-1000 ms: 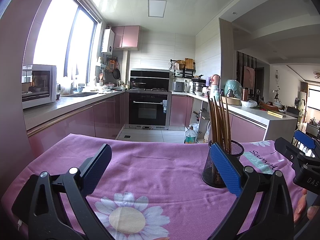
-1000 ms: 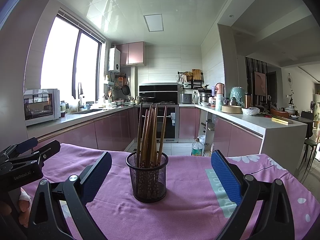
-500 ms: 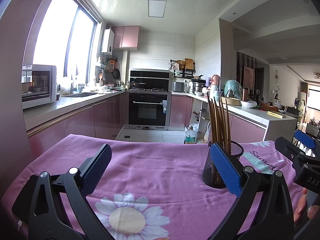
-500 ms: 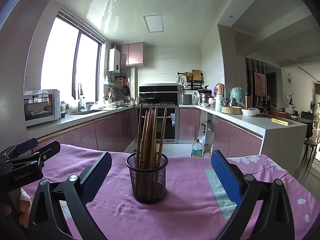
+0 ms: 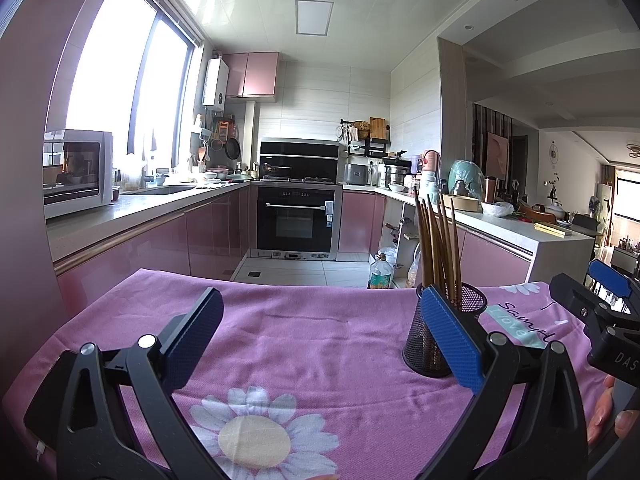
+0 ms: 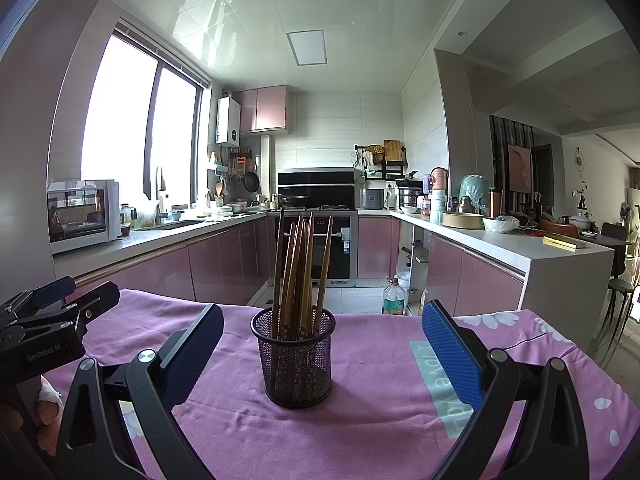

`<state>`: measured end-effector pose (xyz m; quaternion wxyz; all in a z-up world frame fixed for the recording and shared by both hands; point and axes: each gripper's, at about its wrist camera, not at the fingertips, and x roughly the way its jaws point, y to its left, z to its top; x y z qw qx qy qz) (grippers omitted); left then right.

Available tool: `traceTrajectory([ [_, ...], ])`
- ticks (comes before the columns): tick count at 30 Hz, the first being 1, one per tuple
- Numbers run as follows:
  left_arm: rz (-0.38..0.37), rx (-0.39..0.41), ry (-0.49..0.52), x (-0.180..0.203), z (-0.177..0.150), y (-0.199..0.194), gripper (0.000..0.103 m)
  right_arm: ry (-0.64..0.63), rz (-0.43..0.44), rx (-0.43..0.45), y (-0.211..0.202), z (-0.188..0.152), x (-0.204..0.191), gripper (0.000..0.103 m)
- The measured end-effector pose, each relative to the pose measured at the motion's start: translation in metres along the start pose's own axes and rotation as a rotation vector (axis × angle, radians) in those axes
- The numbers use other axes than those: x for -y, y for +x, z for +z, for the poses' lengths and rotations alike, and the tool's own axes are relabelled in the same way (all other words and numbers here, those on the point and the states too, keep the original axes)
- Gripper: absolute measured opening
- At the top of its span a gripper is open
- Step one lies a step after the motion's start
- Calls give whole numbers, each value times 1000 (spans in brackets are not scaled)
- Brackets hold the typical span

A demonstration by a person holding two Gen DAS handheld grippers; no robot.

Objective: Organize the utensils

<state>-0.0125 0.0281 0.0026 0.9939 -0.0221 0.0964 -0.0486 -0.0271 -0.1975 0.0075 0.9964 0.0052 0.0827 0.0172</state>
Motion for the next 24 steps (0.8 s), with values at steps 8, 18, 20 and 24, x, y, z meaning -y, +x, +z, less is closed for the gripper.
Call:
traceTrajectory([
  [8,0,1,1,0,1,0,97,1,1,-1,0,0,0,96],
  [18,-1,-1,0,1,-1,0,97,3,-1,-6,1,2,0,96],
  [20,-1,-1,1,1,-1,0,97,5,0,-8,2,2,0,96],
  [24,0,-1,2,1,0,0,97,4,-1,-9,2,2,0,96],
])
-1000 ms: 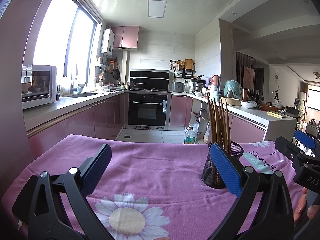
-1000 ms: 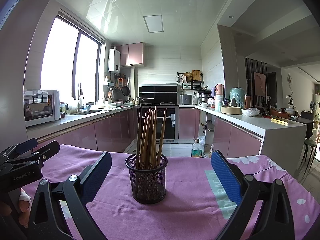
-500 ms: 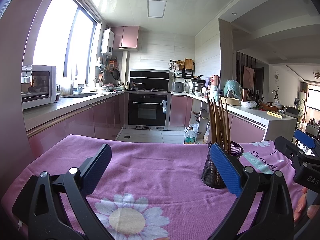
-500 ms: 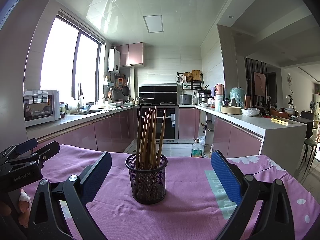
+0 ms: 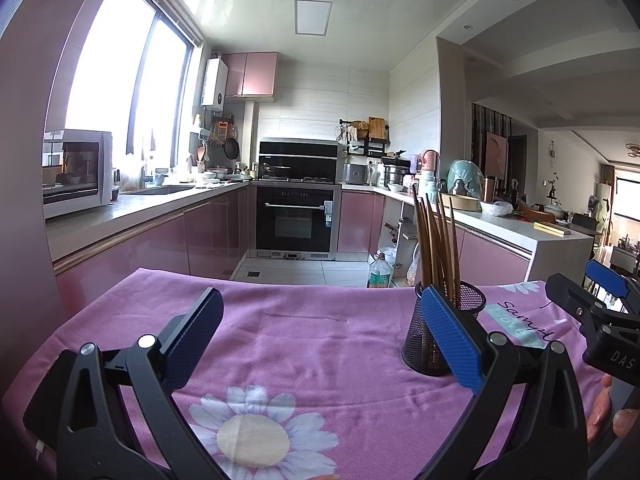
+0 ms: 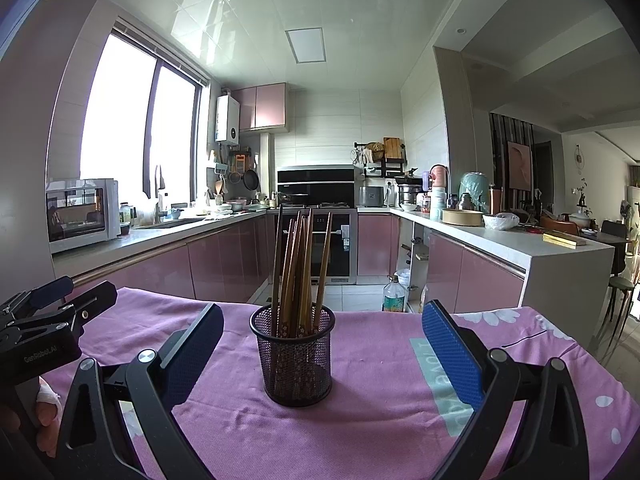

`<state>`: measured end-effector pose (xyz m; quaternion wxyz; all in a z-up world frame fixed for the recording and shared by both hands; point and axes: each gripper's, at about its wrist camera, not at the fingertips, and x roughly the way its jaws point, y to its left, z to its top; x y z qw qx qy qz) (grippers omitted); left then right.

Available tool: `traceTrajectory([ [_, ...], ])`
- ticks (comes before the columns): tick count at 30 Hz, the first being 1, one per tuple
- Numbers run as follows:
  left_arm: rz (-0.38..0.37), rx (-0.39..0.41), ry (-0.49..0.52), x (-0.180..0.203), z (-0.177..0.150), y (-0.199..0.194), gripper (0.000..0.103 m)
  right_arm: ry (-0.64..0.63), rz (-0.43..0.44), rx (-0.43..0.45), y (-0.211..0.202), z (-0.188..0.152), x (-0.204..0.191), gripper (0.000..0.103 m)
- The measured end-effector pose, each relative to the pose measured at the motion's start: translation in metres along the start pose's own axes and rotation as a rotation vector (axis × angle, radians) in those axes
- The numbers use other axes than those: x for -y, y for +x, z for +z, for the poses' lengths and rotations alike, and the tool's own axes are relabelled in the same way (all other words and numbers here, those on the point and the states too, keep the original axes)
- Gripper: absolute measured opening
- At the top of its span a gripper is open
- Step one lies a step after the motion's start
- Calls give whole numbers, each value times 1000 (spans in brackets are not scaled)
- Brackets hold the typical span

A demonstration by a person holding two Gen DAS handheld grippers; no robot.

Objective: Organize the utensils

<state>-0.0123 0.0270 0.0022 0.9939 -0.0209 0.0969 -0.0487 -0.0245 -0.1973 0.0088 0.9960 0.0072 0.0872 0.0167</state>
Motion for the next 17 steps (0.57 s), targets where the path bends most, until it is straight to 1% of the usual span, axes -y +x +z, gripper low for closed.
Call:
traceTrajectory([
  [4,16,2,8,1,0,0,97,4,-1,-2,1,-1,0,96],
  [8,13,0,37,4,-2,1,97,5,-1,-6,1,-2,1,96],
  [11,11,-20,32,3,-2,3,97,2,9,-30,5,-3,3,96],
  [14,18,-58,13,-4,-3,11,97,-4,3,-92,15,-6,13,96],
  [16,23,-95,3,-11,-3,18,97,-4,-18,-161,26,-11,29,96],
  [17,29,-114,-1,-14,-4,22,97,-1,-39,-218,36,-14,41,96],
])
